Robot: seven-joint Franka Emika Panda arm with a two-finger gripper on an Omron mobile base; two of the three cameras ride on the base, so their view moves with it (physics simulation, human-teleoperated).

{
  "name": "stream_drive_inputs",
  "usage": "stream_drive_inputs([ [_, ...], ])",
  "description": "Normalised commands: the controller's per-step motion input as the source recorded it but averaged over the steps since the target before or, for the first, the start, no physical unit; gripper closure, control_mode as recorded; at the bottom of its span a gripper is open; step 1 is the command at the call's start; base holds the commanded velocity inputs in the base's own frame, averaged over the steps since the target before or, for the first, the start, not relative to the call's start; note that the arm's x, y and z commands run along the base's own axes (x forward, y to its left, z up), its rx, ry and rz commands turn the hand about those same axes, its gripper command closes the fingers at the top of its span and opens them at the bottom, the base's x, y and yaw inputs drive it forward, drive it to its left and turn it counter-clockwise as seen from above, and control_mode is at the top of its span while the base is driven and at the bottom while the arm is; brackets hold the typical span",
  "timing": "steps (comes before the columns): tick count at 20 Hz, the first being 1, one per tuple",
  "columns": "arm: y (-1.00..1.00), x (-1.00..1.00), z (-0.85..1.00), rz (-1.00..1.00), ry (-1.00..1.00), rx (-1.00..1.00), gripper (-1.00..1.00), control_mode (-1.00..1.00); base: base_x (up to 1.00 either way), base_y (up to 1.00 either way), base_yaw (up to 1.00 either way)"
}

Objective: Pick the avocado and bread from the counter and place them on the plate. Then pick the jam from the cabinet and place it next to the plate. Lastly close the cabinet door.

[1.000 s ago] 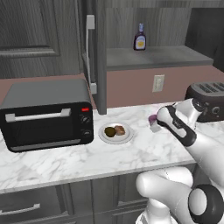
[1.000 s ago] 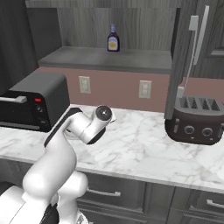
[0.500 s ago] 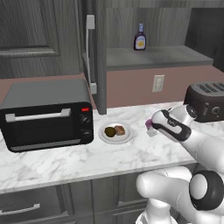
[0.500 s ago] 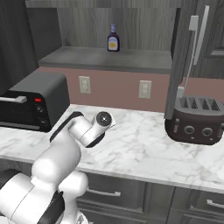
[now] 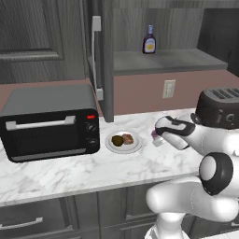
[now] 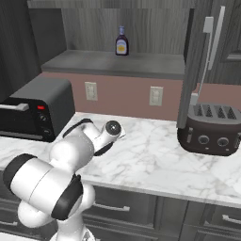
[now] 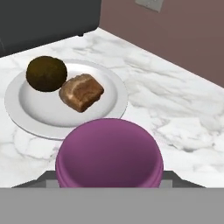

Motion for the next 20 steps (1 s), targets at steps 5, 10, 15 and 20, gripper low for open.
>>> stream_drive_inputs([
  [5,0.0,0.2,-0.3,0.01,0.02,0.0,1.0,-1.0,0.0,0.0,0.0],
  [10,-0.01,0.1,-0.31,0.01,0.0,0.0,1.0,-1.0,0.0,0.0,0.0],
  [15,-0.04,0.05,-0.32,0.02,0.0,-0.01,1.0,-1.0,0.0,0.0,0.0],
  [20,-0.04,0.04,-0.32,0.01,0.0,-0.02,1.0,-1.0,0.0,0.0,0.0],
])
